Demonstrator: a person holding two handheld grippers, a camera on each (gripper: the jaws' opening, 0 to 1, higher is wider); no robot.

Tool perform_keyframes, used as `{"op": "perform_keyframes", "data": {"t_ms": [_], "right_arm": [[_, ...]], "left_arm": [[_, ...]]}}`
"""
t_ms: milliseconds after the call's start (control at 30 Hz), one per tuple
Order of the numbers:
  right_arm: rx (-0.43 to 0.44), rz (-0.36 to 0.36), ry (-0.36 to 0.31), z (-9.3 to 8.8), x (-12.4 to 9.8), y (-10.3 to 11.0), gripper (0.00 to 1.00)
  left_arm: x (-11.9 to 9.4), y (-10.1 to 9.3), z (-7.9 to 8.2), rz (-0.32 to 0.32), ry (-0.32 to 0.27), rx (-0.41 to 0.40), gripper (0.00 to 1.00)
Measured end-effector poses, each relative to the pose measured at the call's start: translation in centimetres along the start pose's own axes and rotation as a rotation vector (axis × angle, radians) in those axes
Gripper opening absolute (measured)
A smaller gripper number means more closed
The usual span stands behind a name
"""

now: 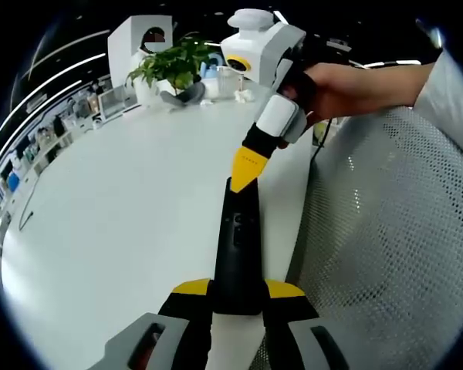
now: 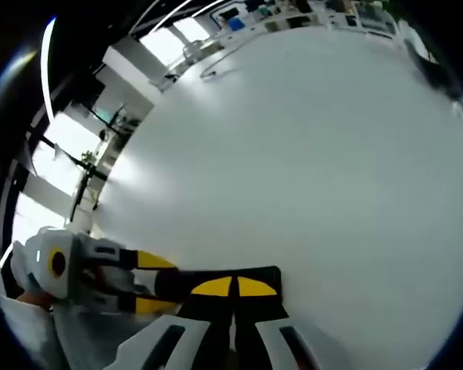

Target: Press the specified remote control buttons in sequence, fully releasing each button before pressing the next.

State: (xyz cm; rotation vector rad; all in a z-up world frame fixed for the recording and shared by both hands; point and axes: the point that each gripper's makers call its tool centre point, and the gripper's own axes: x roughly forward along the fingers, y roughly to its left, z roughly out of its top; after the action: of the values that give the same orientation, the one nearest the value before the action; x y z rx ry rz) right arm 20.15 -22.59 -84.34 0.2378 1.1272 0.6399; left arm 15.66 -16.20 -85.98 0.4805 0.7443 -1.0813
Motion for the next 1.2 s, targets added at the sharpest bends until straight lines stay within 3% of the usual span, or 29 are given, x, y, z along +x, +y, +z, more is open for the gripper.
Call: {"op": "perform_keyframes", "data": {"t_ms": [600, 867, 1200], "right_arm": [[-0.027, 0.052, 0.032, -0.51, 0.69, 1.12, 0.0], [-0.036, 0.036, 0.039, -0.67, 0.83, 0.87, 0.0], [0.049, 0.062, 0.029, -0.68, 0.88, 0.63, 0.0]], "left_arm": [[0.17, -0.18, 0.18, -0.01, -0.003, 0.01, 0.24], [0.18, -0.18, 0.21, -0.009, -0.003, 0.009, 0.24], [0.17, -0.18, 0.24, -0.01, -0.005, 0.009, 0.24]]}}
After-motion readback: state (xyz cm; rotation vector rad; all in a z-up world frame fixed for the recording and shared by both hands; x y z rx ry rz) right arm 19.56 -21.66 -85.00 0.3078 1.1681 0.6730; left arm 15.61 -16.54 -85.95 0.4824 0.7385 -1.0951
